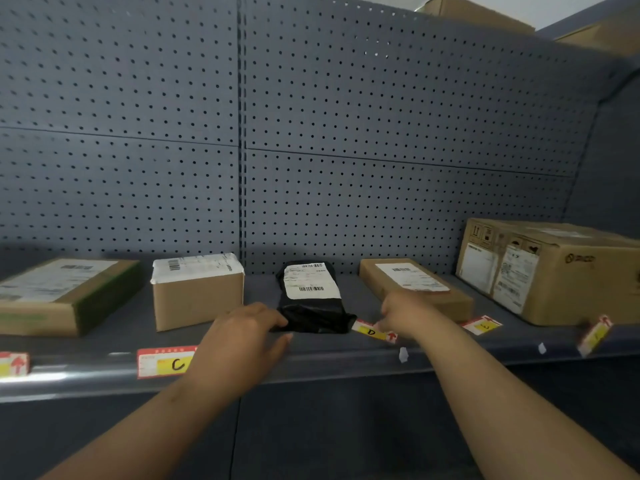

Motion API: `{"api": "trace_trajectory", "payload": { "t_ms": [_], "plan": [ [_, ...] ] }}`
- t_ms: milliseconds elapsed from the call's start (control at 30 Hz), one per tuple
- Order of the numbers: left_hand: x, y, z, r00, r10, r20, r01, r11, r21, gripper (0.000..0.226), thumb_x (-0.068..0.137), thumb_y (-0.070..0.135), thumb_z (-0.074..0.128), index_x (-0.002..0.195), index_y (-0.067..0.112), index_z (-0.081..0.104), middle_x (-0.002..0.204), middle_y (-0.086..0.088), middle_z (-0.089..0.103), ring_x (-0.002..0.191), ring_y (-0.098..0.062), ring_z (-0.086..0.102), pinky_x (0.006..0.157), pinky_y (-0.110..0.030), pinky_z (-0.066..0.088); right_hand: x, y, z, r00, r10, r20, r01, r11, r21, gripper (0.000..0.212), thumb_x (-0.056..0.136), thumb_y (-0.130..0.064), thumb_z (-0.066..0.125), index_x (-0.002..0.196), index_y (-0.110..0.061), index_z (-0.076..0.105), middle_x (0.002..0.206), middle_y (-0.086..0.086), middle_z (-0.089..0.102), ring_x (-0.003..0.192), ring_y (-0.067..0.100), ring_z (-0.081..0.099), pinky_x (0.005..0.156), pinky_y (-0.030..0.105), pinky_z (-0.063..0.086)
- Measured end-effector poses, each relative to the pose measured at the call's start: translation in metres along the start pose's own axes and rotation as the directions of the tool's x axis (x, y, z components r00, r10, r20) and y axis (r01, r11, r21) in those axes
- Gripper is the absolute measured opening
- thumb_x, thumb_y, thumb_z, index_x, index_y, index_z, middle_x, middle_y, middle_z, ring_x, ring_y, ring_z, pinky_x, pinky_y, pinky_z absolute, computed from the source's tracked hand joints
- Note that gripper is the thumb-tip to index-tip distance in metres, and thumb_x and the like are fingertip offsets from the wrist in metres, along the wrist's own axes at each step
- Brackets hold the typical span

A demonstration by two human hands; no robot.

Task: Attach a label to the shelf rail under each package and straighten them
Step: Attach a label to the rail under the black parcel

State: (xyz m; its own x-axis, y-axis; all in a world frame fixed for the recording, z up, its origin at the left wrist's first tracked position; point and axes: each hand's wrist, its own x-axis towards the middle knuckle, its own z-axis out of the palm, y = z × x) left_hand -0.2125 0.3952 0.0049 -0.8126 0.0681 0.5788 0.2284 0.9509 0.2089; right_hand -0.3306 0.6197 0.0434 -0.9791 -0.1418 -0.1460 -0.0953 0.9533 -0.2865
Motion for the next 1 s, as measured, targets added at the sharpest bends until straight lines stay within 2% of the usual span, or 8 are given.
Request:
{"api": "trace_trajectory", "payload": {
  "t_ms": [100,233,400,600,767,833,900,1000],
  "plan": [
    [0.004,0.009,0.011,0.999,-0.038,-0.009,0.038,0.999,0.006,0.046,0.074,0.053,0.039,0.093,0.021,0.067,0.09,0.002,0.068,0.083,-0.02,0.064,0.073,-0.04,0.053,0.012,0.004,0.001,0.995,-0.03,0.099,0.043,0.99,-0.134,0.015,0.087,-0.019,0.06,0.076,-0.008,0.057,0.065,0.002,0.058,0.058,0.012,0.052,0.051,0.023,0.037],
    [0.009,0.018,0.02,0.996,-0.083,-0.034,0.084,0.996,0.03,0.047,0.073,0.053,0.037,0.09,0.021,0.068,0.085,0.002,0.069,0.078,-0.021,0.065,0.072,-0.038,0.054,0.025,0.011,0.003,0.985,-0.121,0.125,0.146,0.965,-0.218,0.02,0.083,-0.015,0.061,0.065,-0.01,0.055,0.062,0.003,0.056,0.052,0.013,0.049,0.047,0.023,0.035],
    [0.011,0.033,0.026,0.988,-0.149,-0.042,0.151,0.987,0.051,0.046,0.072,0.052,0.039,0.088,0.021,0.068,0.085,0.002,0.069,0.078,-0.019,0.065,0.069,-0.04,0.054,0.034,0.014,0.001,0.965,-0.186,0.187,0.224,0.951,-0.213,0.025,0.085,-0.023,0.066,0.065,-0.01,0.058,0.059,-0.001,0.054,0.053,0.011,0.049,0.052,0.022,0.038],
    [0.01,0.048,0.025,0.978,-0.204,-0.038,0.207,0.973,0.1,0.047,0.072,0.051,0.038,0.088,0.02,0.069,0.084,0.002,0.069,0.08,-0.021,0.065,0.069,-0.038,0.054,0.04,0.016,-0.001,0.95,-0.206,0.235,0.265,0.929,-0.257,0.017,0.076,-0.006,0.066,0.065,-0.012,0.055,0.065,0.004,0.053,0.056,0.016,0.048,0.048,0.022,0.035],
    [0.008,0.06,0.023,0.972,-0.231,-0.036,0.234,0.963,0.138,0.047,0.072,0.053,0.037,0.087,0.022,0.068,0.085,0.002,0.068,0.08,-0.021,0.064,0.069,-0.039,0.052,0.039,0.017,-0.003,0.947,-0.223,0.231,0.274,0.936,-0.222,0.027,0.075,-0.005,0.068,0.056,-0.012,0.051,0.059,0.002,0.05,0.051,0.014,0.045,0.048,0.021,0.035],
    [0.006,0.062,0.022,0.971,-0.239,-0.026,0.24,0.96,0.147,0.048,0.072,0.053,0.035,0.089,0.022,0.068,0.086,0.002,0.068,0.081,-0.021,0.064,0.069,-0.039,0.052,0.038,0.017,-0.003,0.949,-0.224,0.221,0.273,0.936,-0.223,0.02,0.078,-0.009,0.069,0.064,-0.012,0.055,0.064,0.002,0.049,0.061,0.016,0.05,0.05,0.021,0.035],
    [0.005,0.063,0.018,0.971,-0.24,-0.025,0.241,0.959,0.148,0.049,0.072,0.054,0.035,0.089,0.022,0.068,0.086,0.003,0.069,0.08,-0.02,0.064,0.069,-0.037,0.052,0.037,0.018,-0.004,0.954,-0.243,0.173,0.279,0.933,-0.226,0.012,0.082,-0.014,0.069,0.088,-0.007,0.063,0.069,0.002,0.048,0.075,0.018,0.052,0.055,0.023,0.037],
    [0.004,0.064,0.014,0.973,-0.227,-0.041,0.231,0.961,0.154,0.047,0.073,0.052,0.037,0.087,0.021,0.069,0.082,0.002,0.068,0.075,-0.02,0.064,0.066,-0.036,0.051,0.035,0.021,-0.011,0.965,-0.244,0.091,0.259,0.94,-0.221,0.016,0.085,-0.013,0.064,0.1,-0.006,0.061,0.07,0.002,0.045,0.072,0.017,0.051,0.056,0.023,0.038]
  ]
}}
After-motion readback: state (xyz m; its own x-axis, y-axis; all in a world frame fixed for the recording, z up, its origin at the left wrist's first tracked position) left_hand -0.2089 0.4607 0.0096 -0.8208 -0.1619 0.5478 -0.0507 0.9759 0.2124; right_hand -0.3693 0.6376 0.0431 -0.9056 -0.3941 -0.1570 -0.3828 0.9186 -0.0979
